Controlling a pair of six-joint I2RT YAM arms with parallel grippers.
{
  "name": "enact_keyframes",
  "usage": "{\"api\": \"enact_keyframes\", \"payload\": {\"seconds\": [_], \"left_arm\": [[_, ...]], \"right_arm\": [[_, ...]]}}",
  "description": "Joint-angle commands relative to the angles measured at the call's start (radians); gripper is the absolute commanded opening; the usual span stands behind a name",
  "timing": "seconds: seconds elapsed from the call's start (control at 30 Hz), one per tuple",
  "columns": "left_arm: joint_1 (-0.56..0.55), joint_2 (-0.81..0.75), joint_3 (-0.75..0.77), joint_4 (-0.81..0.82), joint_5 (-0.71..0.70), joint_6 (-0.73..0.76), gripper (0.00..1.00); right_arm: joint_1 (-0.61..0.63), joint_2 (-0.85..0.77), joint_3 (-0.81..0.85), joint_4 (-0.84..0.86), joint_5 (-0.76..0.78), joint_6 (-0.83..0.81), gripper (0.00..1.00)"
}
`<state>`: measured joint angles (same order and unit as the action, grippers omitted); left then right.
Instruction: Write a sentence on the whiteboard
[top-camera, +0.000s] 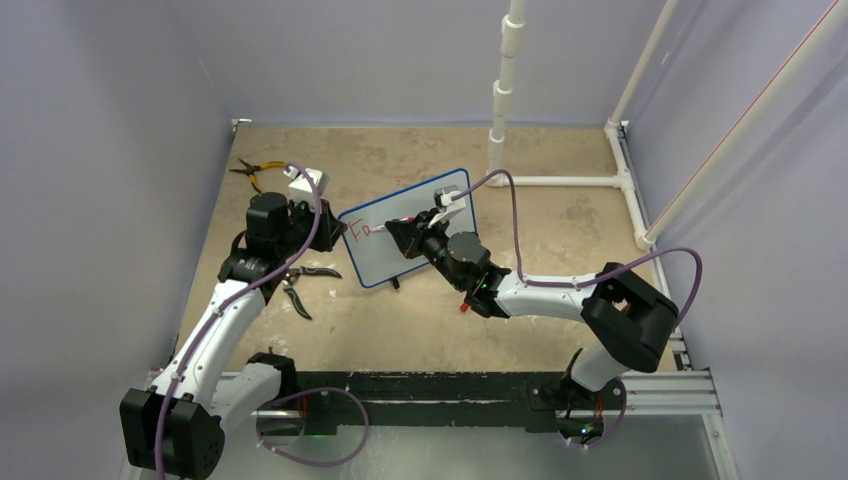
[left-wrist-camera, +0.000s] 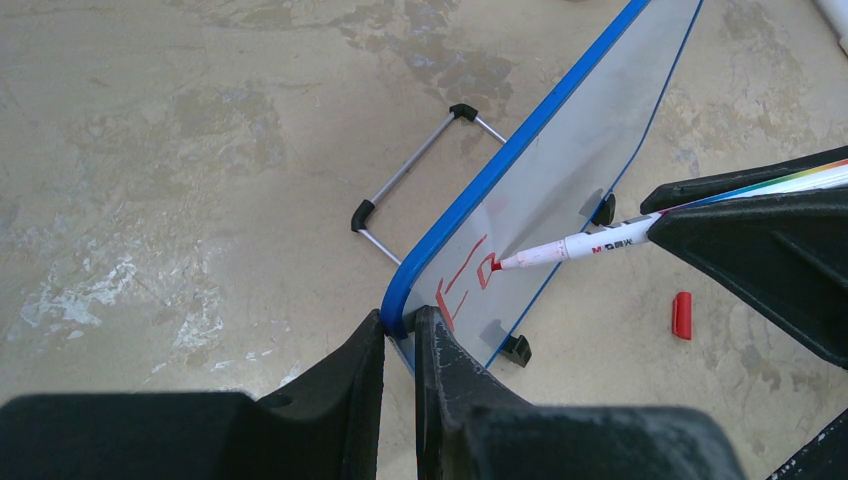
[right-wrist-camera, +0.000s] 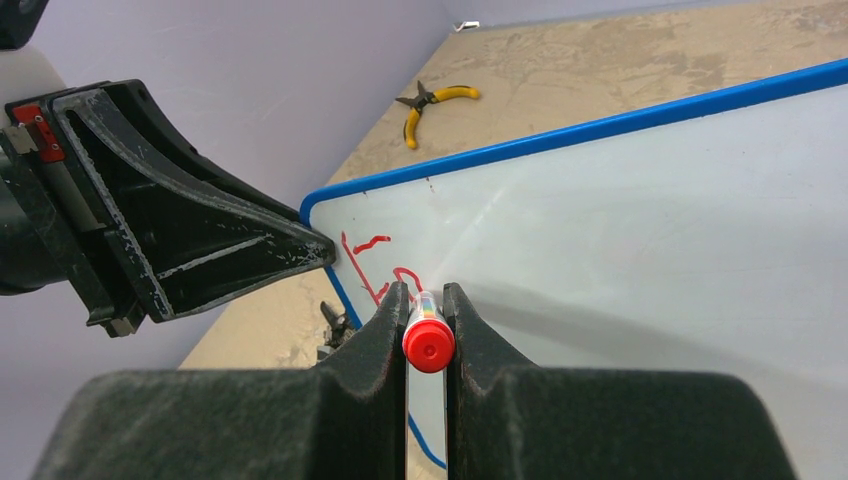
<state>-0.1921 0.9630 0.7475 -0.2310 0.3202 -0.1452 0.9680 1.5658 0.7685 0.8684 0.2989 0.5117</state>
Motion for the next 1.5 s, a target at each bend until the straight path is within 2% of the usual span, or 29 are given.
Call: {"api": "enact_keyframes", "payload": {"seconds": [0.0, 0.27, 0.7, 0.9, 1.47], "left_arm": [[0.002, 0.005, 0.004, 0.014, 0.015, 0.02, 0.0], [0.002, 0.005, 0.004, 0.015, 0.015, 0.02, 0.0], [0.002, 0.008, 0.004, 0.015, 0.015, 0.021, 0.0], [0.002, 0.008, 0.004, 0.015, 0.015, 0.021, 0.0], [0.002, 0.011, 0.005, 0.016, 0.018, 0.02, 0.0]], "right_arm": [[-0.005, -0.021, 0.025, 0.013, 0.037, -0.022, 0.0], [-0.005, -0.027, -0.028, 0.019, 0.031, -0.001, 0.0], [-0.005, -0.067, -0.024, 0.02, 0.073, -0.008, 0.0], [-0.005, -0.111, -0.015, 0.032, 0.031, -0.026, 0.0], [-0.005, -0.033, 0.036, 0.034, 0.016, -0.036, 0.0]]}}
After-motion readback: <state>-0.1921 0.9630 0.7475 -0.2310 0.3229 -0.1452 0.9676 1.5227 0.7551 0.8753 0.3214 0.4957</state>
